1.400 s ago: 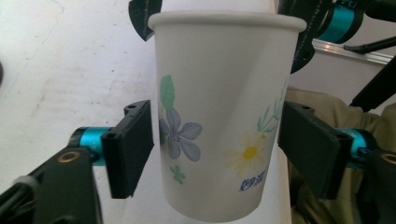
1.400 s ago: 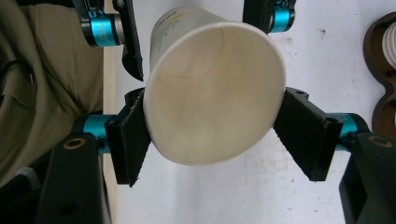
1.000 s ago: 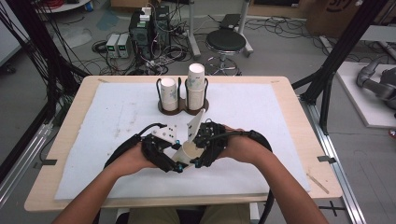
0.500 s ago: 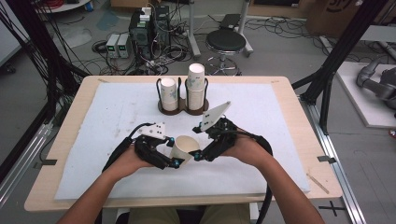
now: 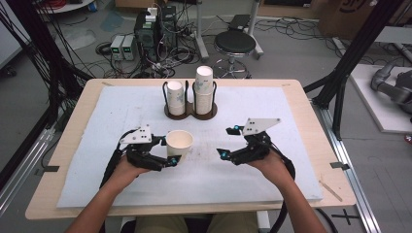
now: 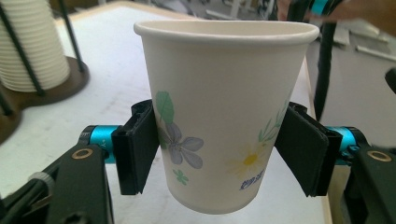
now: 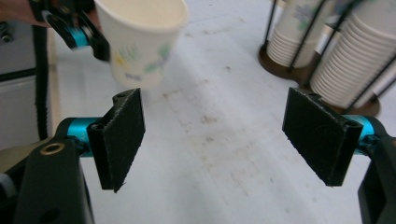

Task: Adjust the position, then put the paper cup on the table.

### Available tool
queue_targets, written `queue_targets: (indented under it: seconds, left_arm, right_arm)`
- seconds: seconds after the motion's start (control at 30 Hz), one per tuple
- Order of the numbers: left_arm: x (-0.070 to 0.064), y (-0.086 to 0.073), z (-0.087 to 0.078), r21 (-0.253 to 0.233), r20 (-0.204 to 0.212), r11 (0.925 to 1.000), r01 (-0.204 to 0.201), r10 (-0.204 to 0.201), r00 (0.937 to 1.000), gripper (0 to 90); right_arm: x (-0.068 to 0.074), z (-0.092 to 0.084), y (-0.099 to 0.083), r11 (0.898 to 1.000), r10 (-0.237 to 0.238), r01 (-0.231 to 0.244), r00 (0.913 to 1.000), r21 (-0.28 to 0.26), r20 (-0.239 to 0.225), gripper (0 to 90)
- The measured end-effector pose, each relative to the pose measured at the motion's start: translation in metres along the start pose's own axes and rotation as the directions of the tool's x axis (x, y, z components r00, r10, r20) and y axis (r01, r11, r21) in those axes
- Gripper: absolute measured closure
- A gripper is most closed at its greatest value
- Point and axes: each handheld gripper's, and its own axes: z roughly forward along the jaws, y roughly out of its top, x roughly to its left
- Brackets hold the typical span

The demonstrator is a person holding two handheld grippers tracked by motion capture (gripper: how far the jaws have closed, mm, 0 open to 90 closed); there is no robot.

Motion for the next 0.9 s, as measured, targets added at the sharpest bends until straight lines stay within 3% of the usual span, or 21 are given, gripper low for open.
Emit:
queue_targets:
  seconds: [0.23,0.5,0.83,0.9]
  left_arm:
    - [0.003,-0.008,-0.013,-0.071,-0.041,0.9975,-0.005,0.002,0.9992,31.9]
    - [0.009,-0.021,-0.030,-0.136,-0.106,0.9906,0.011,-0.026,0.9941,31.4]
    - [0.017,-0.032,-0.045,-0.182,-0.155,0.9831,0.022,-0.051,0.9866,31.2]
    - [0.019,-0.031,-0.045,-0.184,-0.176,0.9828,-0.007,-0.026,0.9841,31.2]
  right_arm:
    - [-0.008,-0.009,-0.033,0.996,0.086,-0.086,0.9947,-0.019,0.056,21.8]
    - [-0.012,-0.015,-0.052,0.989,0.142,-0.135,0.9831,-0.063,0.116,21.8]
    - [-0.013,-0.018,-0.060,0.988,0.152,-0.144,0.9759,-0.062,0.157,21.8]
    - [-0.012,-0.018,-0.060,0.988,0.146,-0.136,0.9768,-0.073,0.157,21.8]
